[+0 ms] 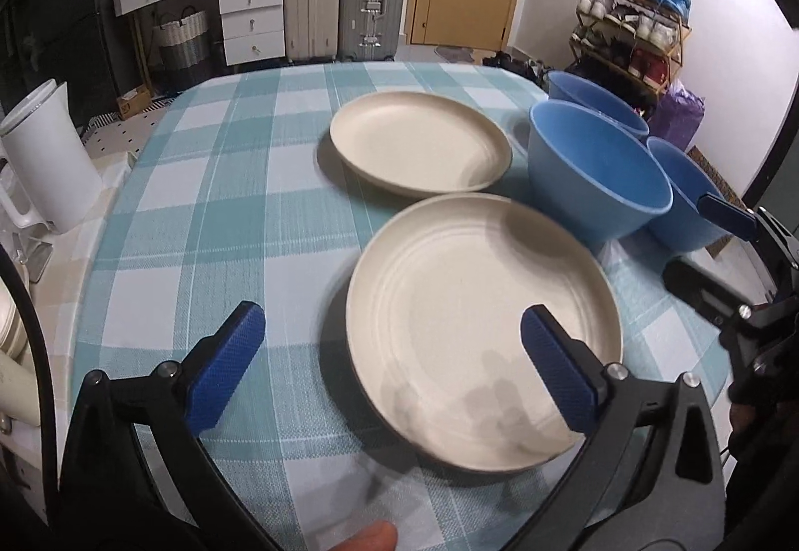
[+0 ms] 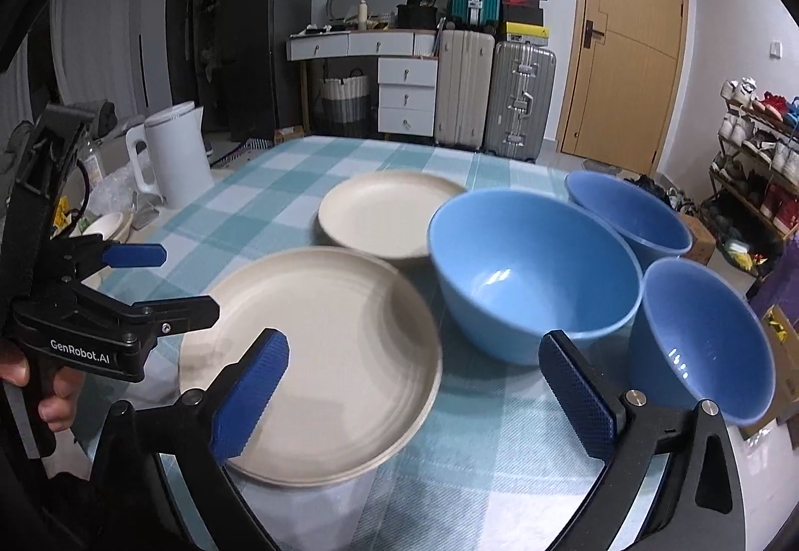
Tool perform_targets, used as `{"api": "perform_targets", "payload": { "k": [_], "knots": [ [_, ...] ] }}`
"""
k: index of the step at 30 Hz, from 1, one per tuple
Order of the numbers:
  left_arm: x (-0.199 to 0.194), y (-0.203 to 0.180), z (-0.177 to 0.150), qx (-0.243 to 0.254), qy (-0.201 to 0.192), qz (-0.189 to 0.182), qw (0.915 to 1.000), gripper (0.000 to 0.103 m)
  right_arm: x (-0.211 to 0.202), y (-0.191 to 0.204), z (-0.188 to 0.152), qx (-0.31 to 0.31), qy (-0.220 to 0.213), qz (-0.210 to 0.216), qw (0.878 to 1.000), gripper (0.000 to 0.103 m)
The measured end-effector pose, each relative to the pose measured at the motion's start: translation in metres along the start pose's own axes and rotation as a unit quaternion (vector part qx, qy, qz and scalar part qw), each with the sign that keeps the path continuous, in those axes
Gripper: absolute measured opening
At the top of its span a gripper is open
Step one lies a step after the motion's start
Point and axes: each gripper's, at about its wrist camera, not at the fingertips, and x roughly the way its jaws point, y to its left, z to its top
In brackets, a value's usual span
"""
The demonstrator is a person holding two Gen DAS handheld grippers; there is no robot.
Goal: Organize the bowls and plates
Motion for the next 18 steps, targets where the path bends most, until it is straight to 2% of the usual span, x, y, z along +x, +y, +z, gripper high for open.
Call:
{"api": "perform_targets", "payload": {
  "k": [13,18],
  "knots": [
    [-0.010,0.004,0.054,-0.016,-0.035,0.016,0.9991,0.102,-0.018,-0.043,0.059,0.011,-0.038,0.026,0.999,0.102],
    [-0.006,0.008,0.073,-0.022,-0.038,0.022,0.9988,0.102,-0.011,-0.059,0.081,0.021,-0.036,0.028,0.999,0.102]
  ]
}}
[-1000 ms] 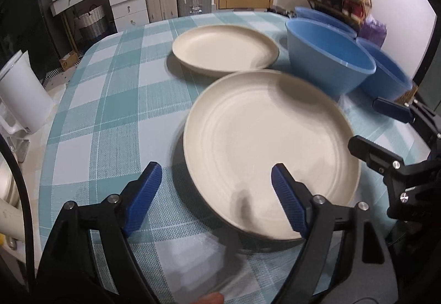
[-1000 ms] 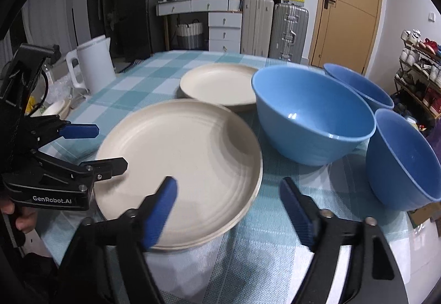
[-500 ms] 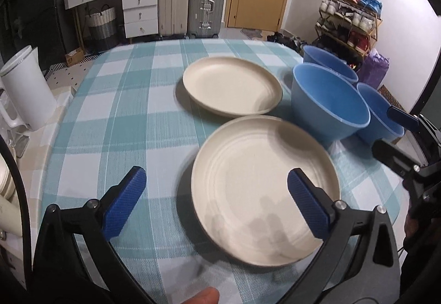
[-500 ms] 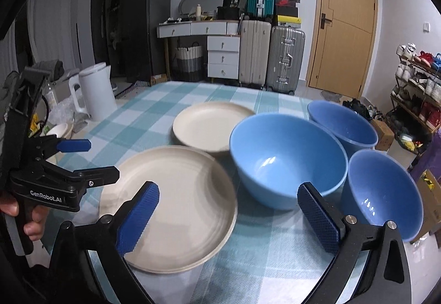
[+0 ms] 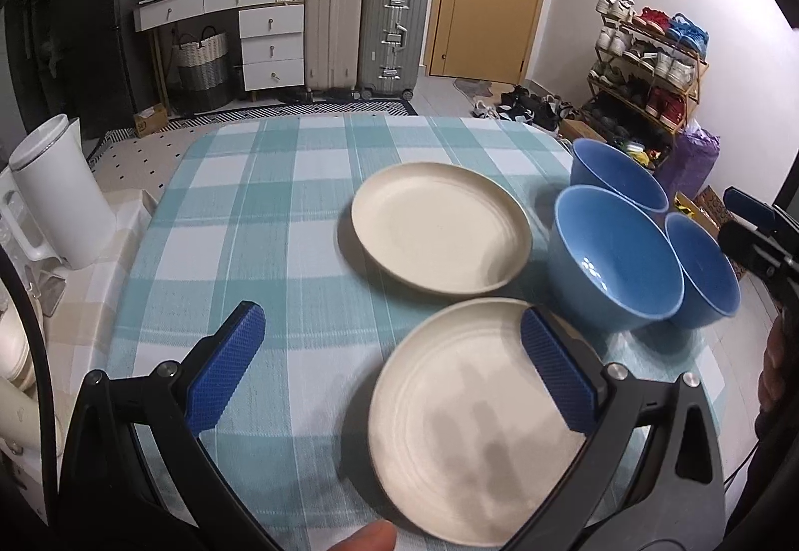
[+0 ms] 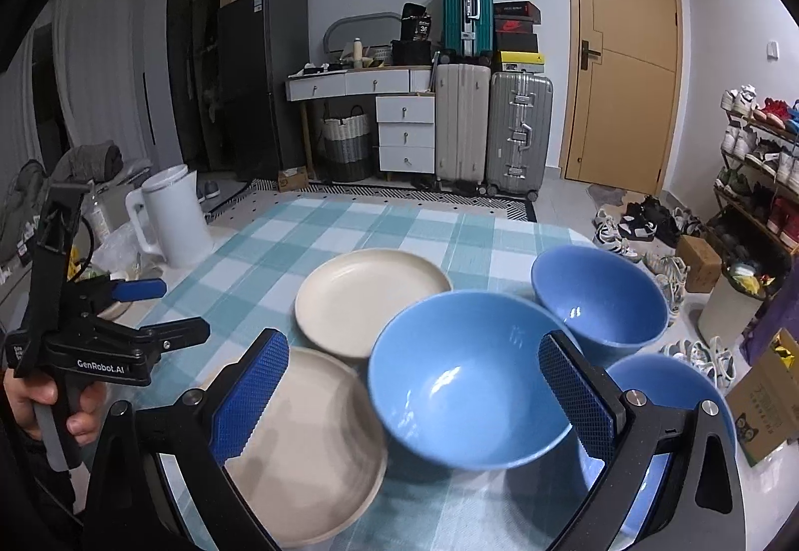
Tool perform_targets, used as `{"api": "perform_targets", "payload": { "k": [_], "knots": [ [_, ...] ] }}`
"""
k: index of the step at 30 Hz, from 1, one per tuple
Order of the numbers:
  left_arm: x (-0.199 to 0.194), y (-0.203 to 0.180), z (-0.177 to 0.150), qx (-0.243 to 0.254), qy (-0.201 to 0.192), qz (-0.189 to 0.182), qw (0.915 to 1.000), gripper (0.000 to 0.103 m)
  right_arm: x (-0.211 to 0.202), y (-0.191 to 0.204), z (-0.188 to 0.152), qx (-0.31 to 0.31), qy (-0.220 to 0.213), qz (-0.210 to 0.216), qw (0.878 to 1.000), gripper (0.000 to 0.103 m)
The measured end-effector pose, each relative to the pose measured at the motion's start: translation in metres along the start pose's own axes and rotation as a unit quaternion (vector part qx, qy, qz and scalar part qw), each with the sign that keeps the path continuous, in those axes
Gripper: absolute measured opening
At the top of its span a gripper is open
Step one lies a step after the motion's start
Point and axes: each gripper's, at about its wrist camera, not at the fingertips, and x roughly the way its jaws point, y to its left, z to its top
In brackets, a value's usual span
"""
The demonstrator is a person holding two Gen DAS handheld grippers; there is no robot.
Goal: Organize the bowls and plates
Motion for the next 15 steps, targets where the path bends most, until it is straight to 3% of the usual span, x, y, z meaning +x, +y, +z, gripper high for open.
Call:
{"api": "perform_targets", "payload": {
  "k": [15],
  "knots": [
    [0.041,0.014,0.038,-0.026,0.016,0.018,0.9994,0.102,0.033,-0.019,0.065,-0.018,0.026,0.003,0.999,0.102]
  ]
}}
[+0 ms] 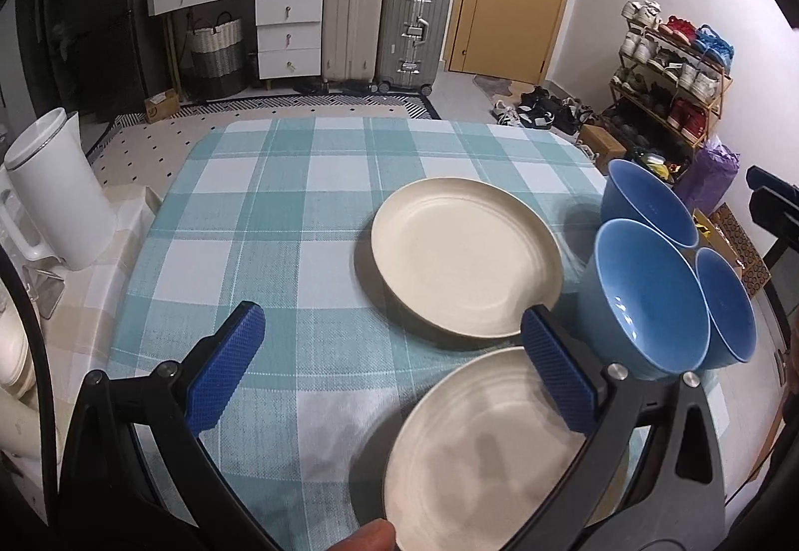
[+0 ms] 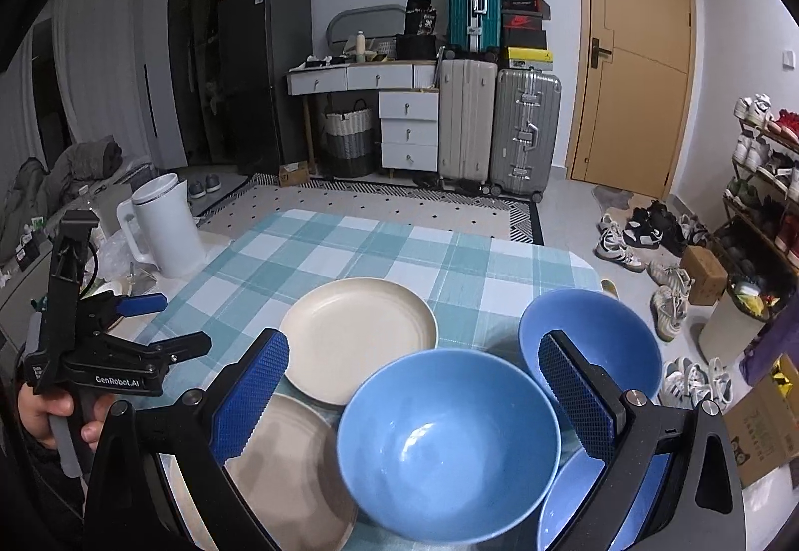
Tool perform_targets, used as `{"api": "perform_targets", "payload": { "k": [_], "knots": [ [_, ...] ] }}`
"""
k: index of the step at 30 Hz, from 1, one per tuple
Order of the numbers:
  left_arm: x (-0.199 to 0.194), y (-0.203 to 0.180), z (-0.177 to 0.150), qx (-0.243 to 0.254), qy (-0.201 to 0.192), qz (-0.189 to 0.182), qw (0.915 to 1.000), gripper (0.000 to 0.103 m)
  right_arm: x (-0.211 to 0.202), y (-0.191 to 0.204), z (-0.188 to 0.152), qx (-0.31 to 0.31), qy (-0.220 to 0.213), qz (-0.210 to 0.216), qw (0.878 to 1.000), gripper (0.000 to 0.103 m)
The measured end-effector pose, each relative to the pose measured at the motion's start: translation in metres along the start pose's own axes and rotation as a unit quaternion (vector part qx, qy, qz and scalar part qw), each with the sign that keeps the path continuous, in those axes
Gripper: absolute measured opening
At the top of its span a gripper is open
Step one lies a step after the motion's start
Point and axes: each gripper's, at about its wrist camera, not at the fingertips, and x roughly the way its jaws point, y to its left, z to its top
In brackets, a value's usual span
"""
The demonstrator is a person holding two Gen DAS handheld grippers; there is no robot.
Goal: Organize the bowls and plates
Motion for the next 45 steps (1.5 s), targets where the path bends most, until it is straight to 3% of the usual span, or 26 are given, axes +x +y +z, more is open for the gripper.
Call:
{"api": "perform_targets", "payload": {
  "k": [11,22,45],
  "knots": [
    [0.041,0.007,0.015,-0.020,0.024,0.013,0.9994,0.102,0.061,-0.007,0.028,-0.018,0.068,0.021,0.997,0.102],
    [0.086,0.013,0.021,-0.028,0.060,0.018,0.9976,0.102,0.140,-0.015,0.034,-0.025,0.144,0.026,0.989,0.102],
    [0.150,0.035,0.015,-0.059,0.118,0.024,0.9909,0.102,0.256,-0.009,0.021,-0.054,0.276,0.033,0.959,0.099]
  ]
}}
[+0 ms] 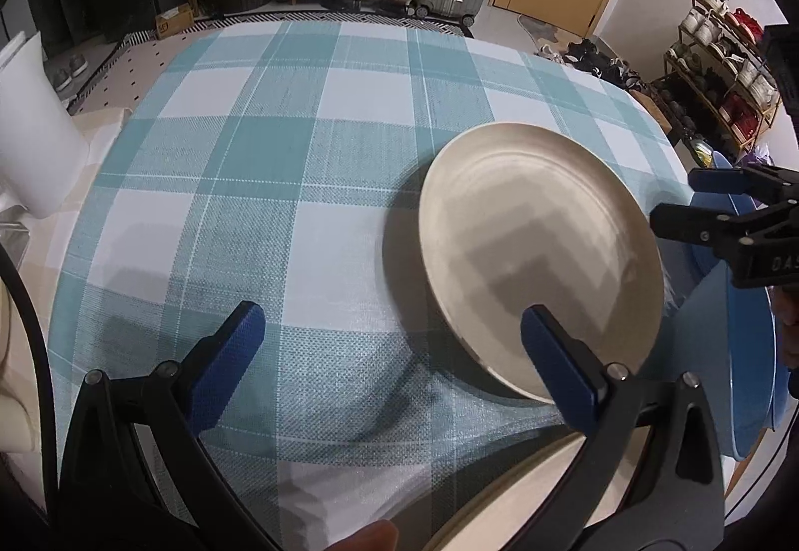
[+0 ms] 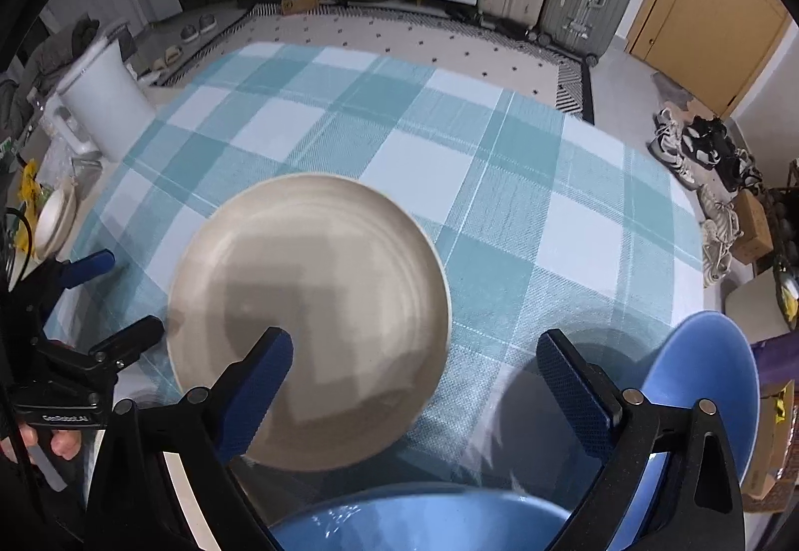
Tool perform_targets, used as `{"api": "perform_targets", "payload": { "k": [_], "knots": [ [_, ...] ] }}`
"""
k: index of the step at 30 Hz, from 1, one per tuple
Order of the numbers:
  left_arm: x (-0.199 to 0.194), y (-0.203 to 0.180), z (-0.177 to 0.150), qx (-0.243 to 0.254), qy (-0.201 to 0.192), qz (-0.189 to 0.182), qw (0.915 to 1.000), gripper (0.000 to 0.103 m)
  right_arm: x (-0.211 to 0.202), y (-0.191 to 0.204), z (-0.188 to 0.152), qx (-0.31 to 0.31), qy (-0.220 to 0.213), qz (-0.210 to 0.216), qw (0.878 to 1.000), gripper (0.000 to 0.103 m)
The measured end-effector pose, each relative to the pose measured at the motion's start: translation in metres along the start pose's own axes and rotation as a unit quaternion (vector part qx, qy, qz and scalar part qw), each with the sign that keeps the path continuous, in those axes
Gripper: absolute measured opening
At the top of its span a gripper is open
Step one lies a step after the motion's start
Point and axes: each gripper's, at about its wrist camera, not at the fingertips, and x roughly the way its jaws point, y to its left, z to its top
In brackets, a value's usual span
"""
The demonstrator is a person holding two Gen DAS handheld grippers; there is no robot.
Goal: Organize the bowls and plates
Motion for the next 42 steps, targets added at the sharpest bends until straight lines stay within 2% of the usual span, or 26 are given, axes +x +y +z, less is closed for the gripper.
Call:
{"api": "perform_targets", "payload": {
  "k": [5,7,10,11,17,22,24,27,31,42],
  "knots": [
    [0.009,-0.003,-0.001,0.005,0.009,-0.008,0.9999,0.100,0.018,-0.004,0.001,0.003,0.026,0.013,1.000,0.089],
    [0.013,-0.006,-0.002,0.010,0.015,-0.015,0.9997,0.098,0.024,-0.004,0.001,0.004,0.036,0.017,0.999,0.080],
    [0.017,-0.011,-0.003,0.019,0.025,-0.023,0.9992,0.095,0.031,-0.004,0.000,-0.002,0.046,0.019,0.999,0.079],
    [0.018,-0.013,-0.004,0.020,0.026,-0.023,0.9992,0.091,0.033,-0.003,-0.001,-0.004,0.048,0.020,0.999,0.079],
    [0.022,-0.017,-0.005,0.018,0.031,-0.034,0.9988,0.076,0.041,-0.004,-0.003,-0.005,0.066,0.026,0.997,0.061],
    [0.023,-0.021,-0.006,0.021,0.034,-0.057,0.9976,0.056,0.046,-0.005,-0.006,-0.008,0.075,0.023,0.997,0.042],
    [0.024,-0.023,-0.007,0.023,0.036,-0.064,0.9970,0.040,0.047,-0.006,-0.007,-0.008,0.076,0.018,0.997,0.037],
    [0.025,-0.025,-0.008,0.025,0.040,-0.073,0.9962,0.027,0.048,-0.008,-0.009,-0.009,0.074,0.013,0.997,0.029],
    [0.024,-0.028,-0.010,0.031,0.036,-0.066,0.9967,0.025,0.046,-0.012,-0.010,-0.008,0.068,0.005,0.998,0.017],
    [0.012,-0.028,-0.010,0.038,0.016,-0.045,0.9981,0.024,0.034,-0.006,-0.009,-0.018,0.032,-0.003,0.999,0.015]
  ]
}}
